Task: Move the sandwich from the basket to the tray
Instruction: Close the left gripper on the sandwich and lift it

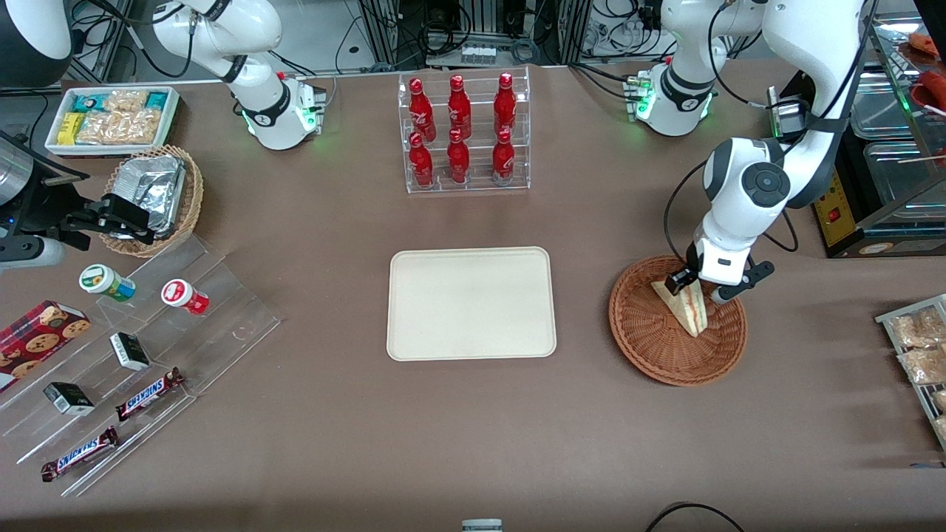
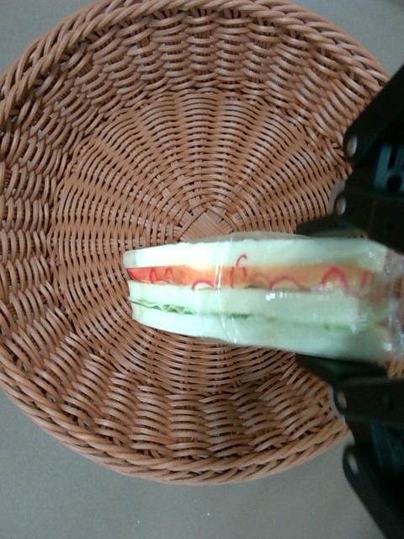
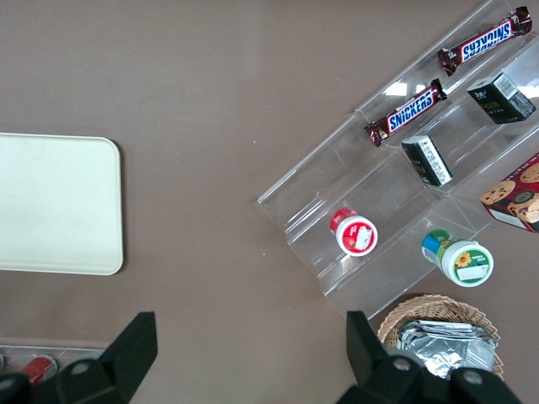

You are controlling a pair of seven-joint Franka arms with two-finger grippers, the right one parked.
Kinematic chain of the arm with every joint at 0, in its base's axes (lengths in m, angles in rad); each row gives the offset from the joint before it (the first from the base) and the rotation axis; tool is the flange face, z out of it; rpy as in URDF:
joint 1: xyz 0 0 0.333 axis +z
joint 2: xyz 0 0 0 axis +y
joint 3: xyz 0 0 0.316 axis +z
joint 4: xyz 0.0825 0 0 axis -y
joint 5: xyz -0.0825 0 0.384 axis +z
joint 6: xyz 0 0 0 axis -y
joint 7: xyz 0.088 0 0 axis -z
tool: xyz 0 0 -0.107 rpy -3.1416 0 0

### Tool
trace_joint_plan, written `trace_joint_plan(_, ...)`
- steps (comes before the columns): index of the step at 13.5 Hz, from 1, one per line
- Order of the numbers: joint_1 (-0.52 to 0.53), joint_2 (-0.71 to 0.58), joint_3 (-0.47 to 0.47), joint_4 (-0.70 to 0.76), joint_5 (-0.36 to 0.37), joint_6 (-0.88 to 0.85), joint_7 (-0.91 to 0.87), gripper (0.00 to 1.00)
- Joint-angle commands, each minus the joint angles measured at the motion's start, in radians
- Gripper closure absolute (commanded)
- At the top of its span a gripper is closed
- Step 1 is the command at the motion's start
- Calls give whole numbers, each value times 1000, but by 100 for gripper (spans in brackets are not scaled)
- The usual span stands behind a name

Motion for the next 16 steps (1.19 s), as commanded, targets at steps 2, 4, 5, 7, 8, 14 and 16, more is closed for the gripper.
trace_joint_plan(2,4,-21,-2,-4,7,9,-8,100)
trace_joint_plan(4,1,-58,-5,15,19,-66,-5,100)
trace_joint_plan(5,1,-74,-6,32,39,-110,-4,100)
trace_joint_plan(7,1,-92,-14,93,73,-233,18,100)
trace_joint_plan(8,1,-95,-35,142,73,-314,48,100)
trace_joint_plan(14,-4,-88,-170,366,73,-589,102,100)
trace_joint_plan(16,-7,-80,-232,389,70,-589,99,100)
